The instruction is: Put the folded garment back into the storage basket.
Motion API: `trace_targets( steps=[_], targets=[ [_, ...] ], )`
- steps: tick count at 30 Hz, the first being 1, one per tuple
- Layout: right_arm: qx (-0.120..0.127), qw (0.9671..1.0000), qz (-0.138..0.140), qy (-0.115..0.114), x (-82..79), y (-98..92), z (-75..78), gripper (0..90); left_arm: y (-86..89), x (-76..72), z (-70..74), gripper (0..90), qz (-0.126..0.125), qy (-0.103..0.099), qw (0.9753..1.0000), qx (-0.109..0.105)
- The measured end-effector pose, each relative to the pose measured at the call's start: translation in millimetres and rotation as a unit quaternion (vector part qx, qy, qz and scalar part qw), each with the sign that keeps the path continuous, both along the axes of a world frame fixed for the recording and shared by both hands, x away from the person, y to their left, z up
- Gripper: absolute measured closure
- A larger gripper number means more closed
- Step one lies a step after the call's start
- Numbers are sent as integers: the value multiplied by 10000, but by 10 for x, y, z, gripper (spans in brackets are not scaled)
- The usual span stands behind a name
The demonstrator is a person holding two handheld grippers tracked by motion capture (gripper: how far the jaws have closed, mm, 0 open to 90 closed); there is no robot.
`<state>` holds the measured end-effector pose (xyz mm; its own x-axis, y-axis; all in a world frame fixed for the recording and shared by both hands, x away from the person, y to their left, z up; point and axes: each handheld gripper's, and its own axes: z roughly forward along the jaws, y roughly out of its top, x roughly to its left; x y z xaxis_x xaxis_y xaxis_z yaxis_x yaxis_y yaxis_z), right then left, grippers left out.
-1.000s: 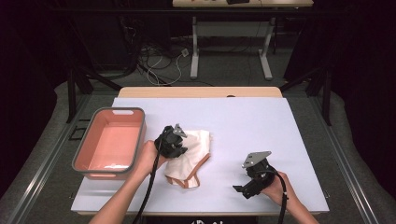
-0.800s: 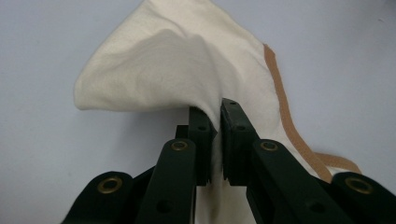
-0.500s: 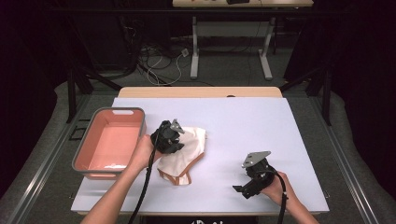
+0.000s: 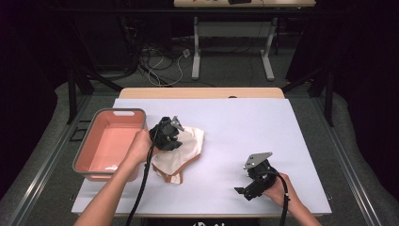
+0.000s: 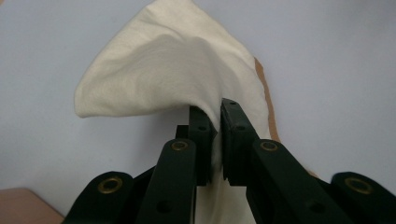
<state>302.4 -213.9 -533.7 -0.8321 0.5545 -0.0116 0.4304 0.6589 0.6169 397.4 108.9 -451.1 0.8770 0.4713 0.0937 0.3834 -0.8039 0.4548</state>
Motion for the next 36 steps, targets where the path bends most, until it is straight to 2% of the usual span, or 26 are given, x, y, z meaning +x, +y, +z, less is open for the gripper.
trace_targets(
  steps=[9, 21, 31, 36],
  targets=[
    [7, 10000, -17, 3, 0, 0, 2, 0, 6, 29, 91, 843, -93, -22, 9998, 194],
    [-18, 10000, 21, -3, 5, 3, 13, 0, -23, 65, 191, 843, -309, -117, 9982, 498],
    [26, 10000, 11, -49, 3, -2, 17, 0, -57, 90, 266, 843, -415, -129, 9971, 632],
    [24, 10000, 12, -55, 4, -7, 23, 0, -47, 119, 292, 844, -388, -126, 9966, 717]
  ],
)
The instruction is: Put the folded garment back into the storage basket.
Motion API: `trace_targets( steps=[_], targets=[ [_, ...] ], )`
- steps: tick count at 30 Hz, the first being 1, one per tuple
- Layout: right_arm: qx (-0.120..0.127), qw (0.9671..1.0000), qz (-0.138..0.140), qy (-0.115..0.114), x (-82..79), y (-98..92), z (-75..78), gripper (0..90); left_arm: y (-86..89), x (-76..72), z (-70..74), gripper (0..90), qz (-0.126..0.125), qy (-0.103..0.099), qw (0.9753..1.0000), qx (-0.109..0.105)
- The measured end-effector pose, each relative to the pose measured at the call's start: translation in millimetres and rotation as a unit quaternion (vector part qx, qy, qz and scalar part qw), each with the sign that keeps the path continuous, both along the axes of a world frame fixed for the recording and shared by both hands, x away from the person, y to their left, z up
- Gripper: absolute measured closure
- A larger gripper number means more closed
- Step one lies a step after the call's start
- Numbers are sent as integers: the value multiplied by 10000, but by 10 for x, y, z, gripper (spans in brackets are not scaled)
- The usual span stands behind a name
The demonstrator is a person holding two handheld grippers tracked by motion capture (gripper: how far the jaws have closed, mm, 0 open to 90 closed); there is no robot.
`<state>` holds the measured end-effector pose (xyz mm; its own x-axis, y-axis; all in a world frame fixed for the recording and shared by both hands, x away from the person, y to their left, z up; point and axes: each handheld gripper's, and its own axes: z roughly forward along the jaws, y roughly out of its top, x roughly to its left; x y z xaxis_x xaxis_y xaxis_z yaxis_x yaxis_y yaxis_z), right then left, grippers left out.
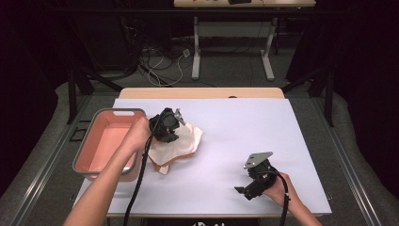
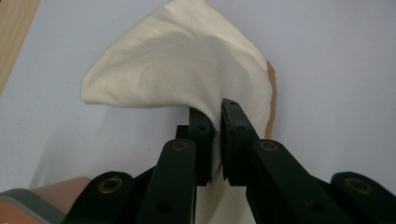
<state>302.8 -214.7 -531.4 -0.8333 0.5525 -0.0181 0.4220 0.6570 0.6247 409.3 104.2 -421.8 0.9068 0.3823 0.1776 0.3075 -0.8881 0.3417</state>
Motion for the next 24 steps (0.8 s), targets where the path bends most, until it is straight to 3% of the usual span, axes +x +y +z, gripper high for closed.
trace_targets(
  steps=[5, 11, 13, 24],
  targets=[
    [-46, 10000, 7, 9, -10, 6, 8, 0, 18, 7, 40, 843, -136, -12, 9999, 30],
    [-51, 10000, 5, 25, -1, 5, -3, 0, 16, 23, 70, 843, -380, -11, 9990, 215],
    [-56, 10000, 8, 16, -2, 7, -2, 0, 11, 27, 78, 843, -345, 4, 9992, 198],
    [-4, 10000, 17, 19, -3, -1, 1, 0, -24, 39, 182, 844, -654, -27, 9973, 341]
  ],
)
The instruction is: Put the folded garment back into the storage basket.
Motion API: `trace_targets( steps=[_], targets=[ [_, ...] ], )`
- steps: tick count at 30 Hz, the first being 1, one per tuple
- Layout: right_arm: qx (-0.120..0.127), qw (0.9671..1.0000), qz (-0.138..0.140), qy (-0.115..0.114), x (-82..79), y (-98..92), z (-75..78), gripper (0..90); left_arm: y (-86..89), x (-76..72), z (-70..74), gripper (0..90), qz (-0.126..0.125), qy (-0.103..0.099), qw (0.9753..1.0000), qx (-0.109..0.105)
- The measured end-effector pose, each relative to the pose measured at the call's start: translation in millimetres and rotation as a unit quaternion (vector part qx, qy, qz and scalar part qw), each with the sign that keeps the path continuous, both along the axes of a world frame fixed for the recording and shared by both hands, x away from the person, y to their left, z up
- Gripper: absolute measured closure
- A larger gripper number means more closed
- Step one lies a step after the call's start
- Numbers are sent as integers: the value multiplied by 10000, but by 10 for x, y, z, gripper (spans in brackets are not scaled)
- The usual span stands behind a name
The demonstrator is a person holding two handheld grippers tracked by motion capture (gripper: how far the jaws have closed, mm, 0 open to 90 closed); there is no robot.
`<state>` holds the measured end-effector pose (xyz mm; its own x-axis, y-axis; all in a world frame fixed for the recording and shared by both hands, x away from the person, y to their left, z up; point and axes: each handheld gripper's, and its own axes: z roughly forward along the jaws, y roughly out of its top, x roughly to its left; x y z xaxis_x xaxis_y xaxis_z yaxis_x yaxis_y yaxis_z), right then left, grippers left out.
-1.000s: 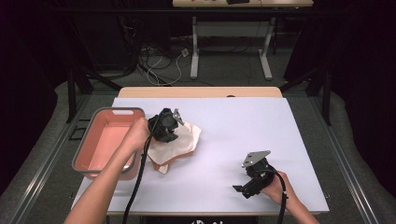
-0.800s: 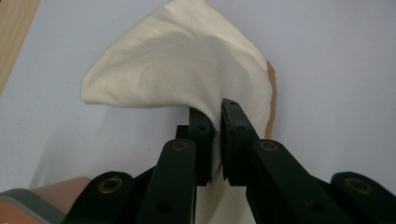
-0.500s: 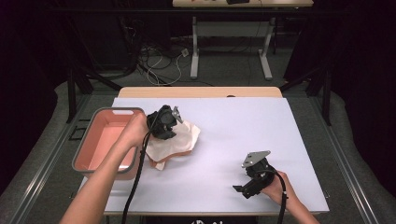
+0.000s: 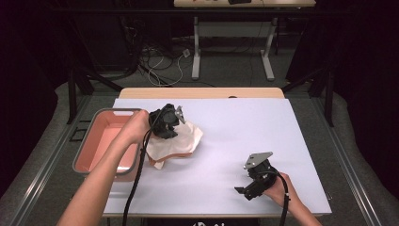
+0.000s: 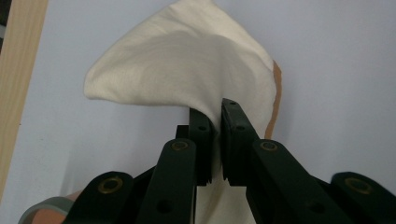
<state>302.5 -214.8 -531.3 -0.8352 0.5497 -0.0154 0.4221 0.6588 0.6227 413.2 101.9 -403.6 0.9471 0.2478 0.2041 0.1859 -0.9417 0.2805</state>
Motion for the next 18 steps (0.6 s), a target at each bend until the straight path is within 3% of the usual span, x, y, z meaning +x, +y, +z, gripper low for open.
trace_targets(
  steps=[18],
  targets=[
    [-10, 10000, 27, -1, -6, 4, 7, 0, -55, -18, 124, 844, -346, -134, 9984, 415]
  ],
)
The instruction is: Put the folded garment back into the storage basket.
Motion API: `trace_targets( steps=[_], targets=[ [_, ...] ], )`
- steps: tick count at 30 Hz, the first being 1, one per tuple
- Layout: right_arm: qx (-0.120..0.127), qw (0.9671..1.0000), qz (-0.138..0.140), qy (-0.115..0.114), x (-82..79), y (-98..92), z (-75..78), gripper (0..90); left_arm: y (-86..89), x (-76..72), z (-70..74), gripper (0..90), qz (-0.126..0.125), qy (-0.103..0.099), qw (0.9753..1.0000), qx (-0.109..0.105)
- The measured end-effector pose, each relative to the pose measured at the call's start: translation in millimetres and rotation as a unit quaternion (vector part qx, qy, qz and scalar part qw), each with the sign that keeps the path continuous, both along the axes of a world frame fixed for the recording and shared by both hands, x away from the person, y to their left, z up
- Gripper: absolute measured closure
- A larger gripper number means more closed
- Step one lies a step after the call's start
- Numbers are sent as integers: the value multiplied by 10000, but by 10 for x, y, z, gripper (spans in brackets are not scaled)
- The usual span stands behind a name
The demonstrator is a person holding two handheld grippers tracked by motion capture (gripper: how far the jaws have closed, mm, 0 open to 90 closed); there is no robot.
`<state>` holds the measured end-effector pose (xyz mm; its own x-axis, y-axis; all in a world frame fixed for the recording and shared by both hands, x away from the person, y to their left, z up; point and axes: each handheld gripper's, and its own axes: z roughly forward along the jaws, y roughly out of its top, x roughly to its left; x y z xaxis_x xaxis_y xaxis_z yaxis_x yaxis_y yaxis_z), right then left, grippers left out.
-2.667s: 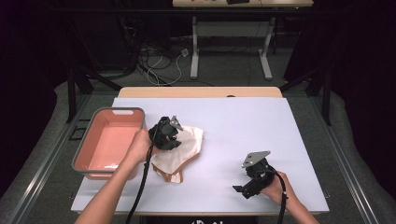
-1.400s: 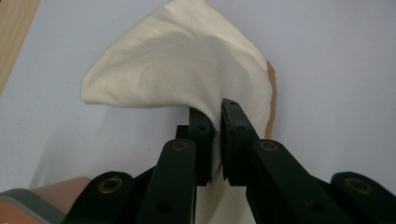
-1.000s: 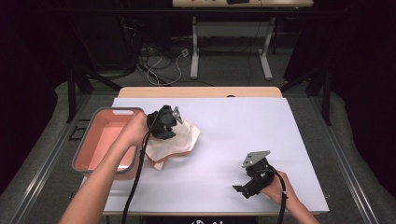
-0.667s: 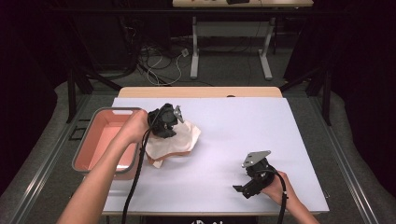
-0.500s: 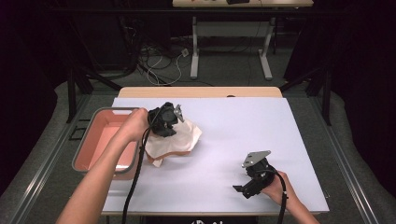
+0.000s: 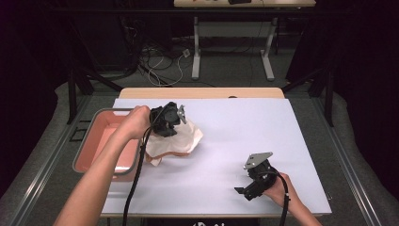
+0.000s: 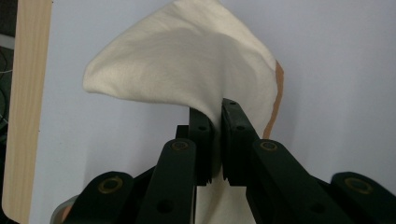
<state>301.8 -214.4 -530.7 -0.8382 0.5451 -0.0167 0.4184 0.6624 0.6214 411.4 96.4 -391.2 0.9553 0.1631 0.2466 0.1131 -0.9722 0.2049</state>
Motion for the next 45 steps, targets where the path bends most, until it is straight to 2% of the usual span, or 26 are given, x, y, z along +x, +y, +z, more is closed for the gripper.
trace_targets(
  steps=[3, 10, 13, 26, 45],
  targets=[
    [25, 10000, -13, -7, 2, -4, -3, 0, -4, 10, 31, 844, -23, -53, 9999, 95],
    [25, 10000, -23, -3, 0, -1, -1, 0, -37, 12, 116, 844, -74, -121, 9998, 132],
    [31, 10000, -30, -2, -5, 4, 0, 0, -54, 4, 153, 844, -122, -157, 9996, 209],
    [26, 10000, -12, -3, 2, -1, -2, 0, -33, -13, 334, 845, -82, -285, 9988, 386],
    [-4, 10000, -2, 13, 4, 0, -6, 0, 82, -8, 492, 845, 5, -309, 9980, 558]
  ],
)
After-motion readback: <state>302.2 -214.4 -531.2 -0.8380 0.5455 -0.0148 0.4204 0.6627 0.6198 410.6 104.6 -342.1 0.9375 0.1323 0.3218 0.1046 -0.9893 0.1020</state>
